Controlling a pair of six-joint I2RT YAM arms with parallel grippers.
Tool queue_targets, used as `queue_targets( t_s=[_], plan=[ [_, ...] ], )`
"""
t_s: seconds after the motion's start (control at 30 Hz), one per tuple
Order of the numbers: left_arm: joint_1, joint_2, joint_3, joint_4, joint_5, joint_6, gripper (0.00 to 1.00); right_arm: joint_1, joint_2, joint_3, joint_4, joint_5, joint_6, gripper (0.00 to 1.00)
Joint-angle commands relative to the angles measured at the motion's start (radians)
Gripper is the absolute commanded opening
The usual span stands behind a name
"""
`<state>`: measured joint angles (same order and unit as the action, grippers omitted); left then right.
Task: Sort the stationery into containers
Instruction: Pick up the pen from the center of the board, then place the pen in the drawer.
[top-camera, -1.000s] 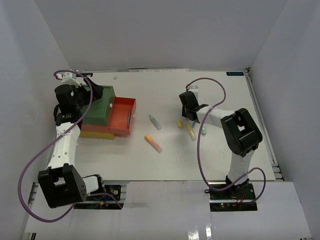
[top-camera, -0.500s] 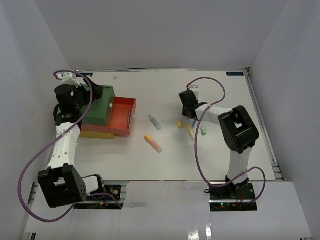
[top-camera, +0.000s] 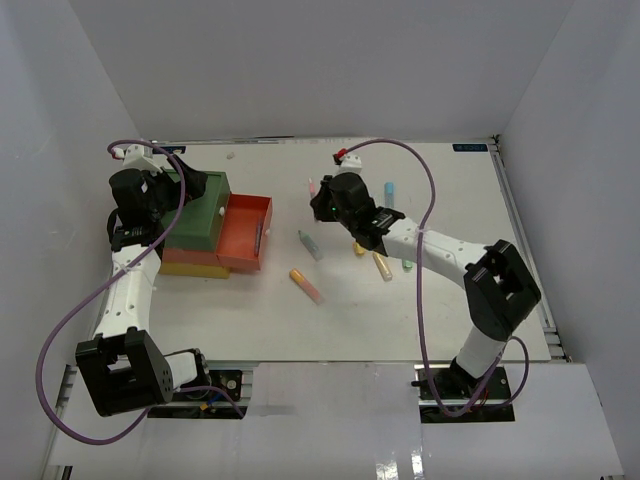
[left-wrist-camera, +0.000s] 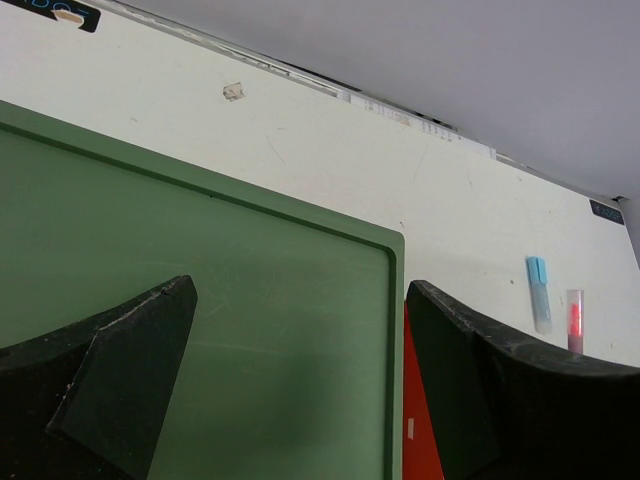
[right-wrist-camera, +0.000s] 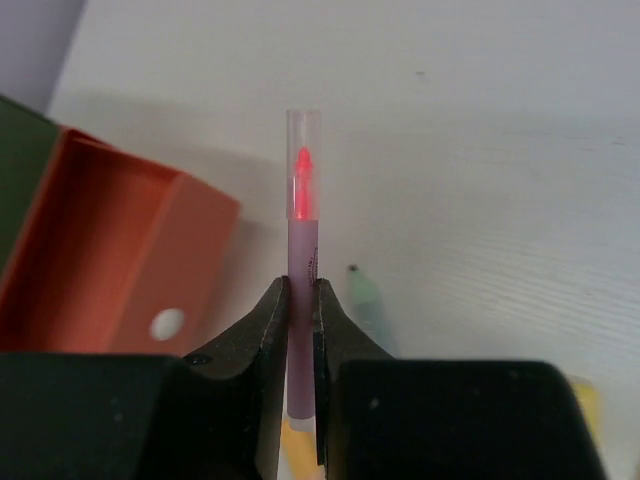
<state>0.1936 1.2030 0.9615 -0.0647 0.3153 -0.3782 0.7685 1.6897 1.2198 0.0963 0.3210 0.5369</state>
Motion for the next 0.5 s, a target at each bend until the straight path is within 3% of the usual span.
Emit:
queue_targets(
  t_s=[0.0,0.33,0.37,0.47],
  plan=[
    [-0.002,0.007,-0.037,-0.122,0.030,-0.022,0.98,0.077,0.057,0.111,0.123,-0.077,0.100,0.11],
    [-0.002,0.004,-0.038,-0.121,0.034,-0.022,0.98,0.202,0.280,0.388,0.146,-0.091,0.179,0.14],
    [0.000,0.004,-0.038,-0.119,0.036,-0.024,0.98,0.204,0.291,0.400,0.134,-0.095,0.181,0.16],
    [-0.002,0.000,-0.040,-0.119,0.034,-0.022,0.98,0.210,0.303,0.402,0.129,-0.105,0.172,0.34]
  ],
)
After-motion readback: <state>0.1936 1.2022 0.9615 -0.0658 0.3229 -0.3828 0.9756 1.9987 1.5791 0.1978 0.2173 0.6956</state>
